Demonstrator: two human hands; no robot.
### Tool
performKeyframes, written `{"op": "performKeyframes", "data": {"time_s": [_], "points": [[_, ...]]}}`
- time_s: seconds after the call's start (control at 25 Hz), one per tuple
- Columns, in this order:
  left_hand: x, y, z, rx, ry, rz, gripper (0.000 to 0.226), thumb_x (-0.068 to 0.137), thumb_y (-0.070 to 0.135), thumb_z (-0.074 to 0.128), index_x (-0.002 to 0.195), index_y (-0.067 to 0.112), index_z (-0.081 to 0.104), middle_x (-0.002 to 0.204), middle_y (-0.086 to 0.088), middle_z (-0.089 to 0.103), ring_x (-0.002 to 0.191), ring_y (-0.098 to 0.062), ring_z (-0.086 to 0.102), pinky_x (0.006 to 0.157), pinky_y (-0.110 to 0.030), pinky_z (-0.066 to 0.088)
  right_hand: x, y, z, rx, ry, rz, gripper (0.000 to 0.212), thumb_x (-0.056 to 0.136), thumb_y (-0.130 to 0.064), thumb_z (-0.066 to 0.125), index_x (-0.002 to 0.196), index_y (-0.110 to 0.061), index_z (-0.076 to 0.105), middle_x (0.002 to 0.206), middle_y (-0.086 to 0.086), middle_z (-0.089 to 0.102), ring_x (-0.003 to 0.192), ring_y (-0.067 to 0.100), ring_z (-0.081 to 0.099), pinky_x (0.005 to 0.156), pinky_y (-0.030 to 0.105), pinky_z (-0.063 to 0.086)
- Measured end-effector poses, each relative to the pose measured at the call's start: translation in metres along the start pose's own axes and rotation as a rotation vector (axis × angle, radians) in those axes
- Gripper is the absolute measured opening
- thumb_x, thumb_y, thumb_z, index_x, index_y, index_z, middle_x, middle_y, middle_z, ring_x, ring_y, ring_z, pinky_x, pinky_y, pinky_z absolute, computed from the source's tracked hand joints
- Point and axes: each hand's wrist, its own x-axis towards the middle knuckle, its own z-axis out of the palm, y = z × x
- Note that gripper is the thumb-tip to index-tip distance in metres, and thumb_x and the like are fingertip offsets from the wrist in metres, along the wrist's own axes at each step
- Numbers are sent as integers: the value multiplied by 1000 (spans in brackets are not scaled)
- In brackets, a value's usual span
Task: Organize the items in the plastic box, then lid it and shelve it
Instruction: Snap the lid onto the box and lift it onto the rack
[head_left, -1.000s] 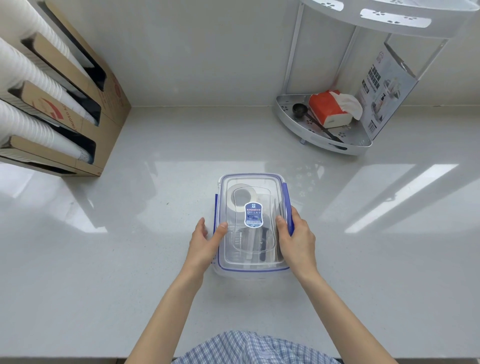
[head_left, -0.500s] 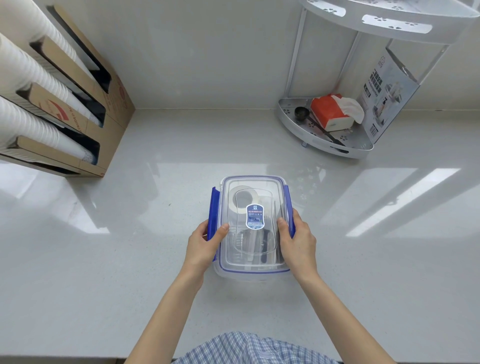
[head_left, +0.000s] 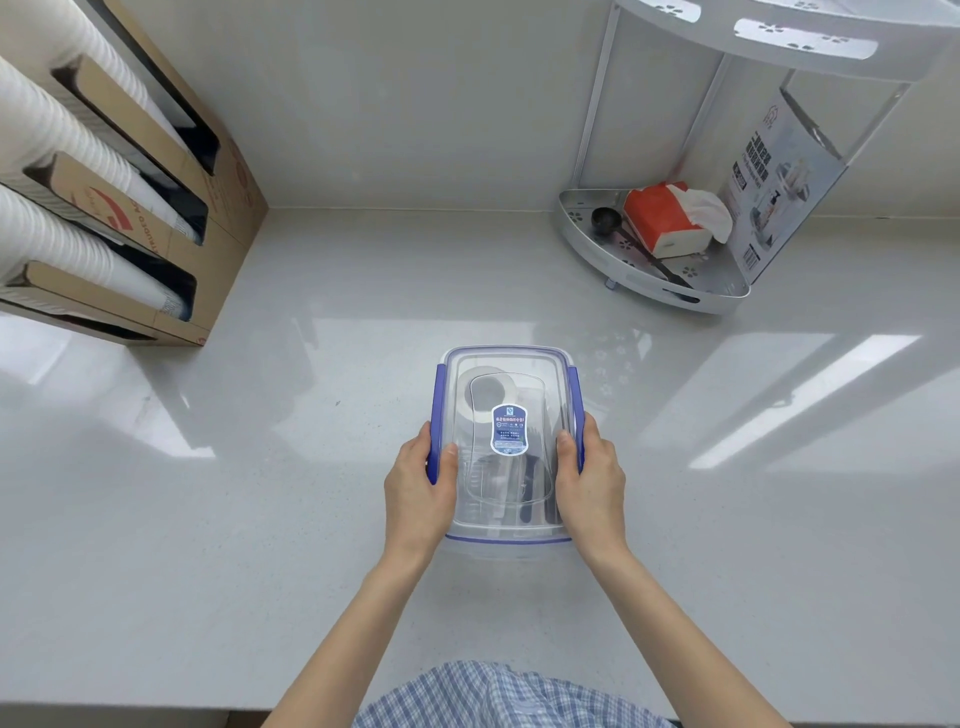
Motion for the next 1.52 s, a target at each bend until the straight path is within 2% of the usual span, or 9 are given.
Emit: {"op": "performKeyframes", "data": {"time_s": [0.24,0.44,0.6,0.68,0.8,0.96,1.16,1.32,1.52], "points": [[1,1,-3,-34,-22,-23,40,91,23,46,130,15,44,121,-5,58,96,-12,51,74,-12,40,-1,-1,-1,17,0,9,47,97,-27,36,141,-12,33,120,19,52,114,33,49,98,35,37],[4,1,-7,-90,-79,-107,44,88,25,52,130,15,42,128,-5,53,103,-14,49,86,-28,44,-1,0,-9,81,-30,39,46,94,-32,44,139,-21,38,117,9,56,106,24,53,92,29,39],[13,-4,-16,-245,-190,-302,47,84,30,58,127,19,43,118,-6,56,99,-22,57,70,-26,52,-1,3,-25,184,-175,207,52,91,-40,48,138,-23,36,106,3,55,97,19,52,89,31,42],[14,-10,-16,-262,-223,-362,45,82,35,58,122,17,47,117,-7,59,101,-24,59,76,-32,53,-1,6,-29,174,-203,238,49,90,-41,49,132,-17,43,102,3,57,94,19,53,82,27,44],[13,-9,-15,-234,-214,-328,37,83,37,57,113,14,54,112,-6,62,93,-22,61,72,-29,53,-1,8,-28,156,-144,151,32,90,-35,51,107,-10,61,82,1,59,81,19,53,63,20,42],[14,1,-17,-263,-193,-284,35,85,36,55,111,12,58,102,-5,64,82,-16,61,66,-23,49,3,2,-29,155,-77,60,36,90,-35,52,91,-1,65,81,21,61,74,22,49,67,29,40],[20,21,-19,-300,-177,-222,24,85,35,56,101,19,61,92,3,65,77,-10,61,64,-19,47,12,-15,-43,174,-48,-3,29,89,-35,53,86,-9,67,74,5,58,69,19,47,56,12,39],[31,50,-19,-336,-175,-147,23,84,34,58,98,17,64,92,0,68,77,-12,62,64,-18,48,20,-37,-63,186,-25,-58,36,89,-36,53,57,-19,51,59,-1,42,59,16,37,48,15,32],[45,98,-21,-349,-212,-24,29,84,32,57,103,12,64,96,-2,69,78,-11,63,63,-14,48,33,-71,-98,219,6,-140,38,89,-37,53,58,-16,50,60,-1,44,60,15,38,53,22,31]]}}
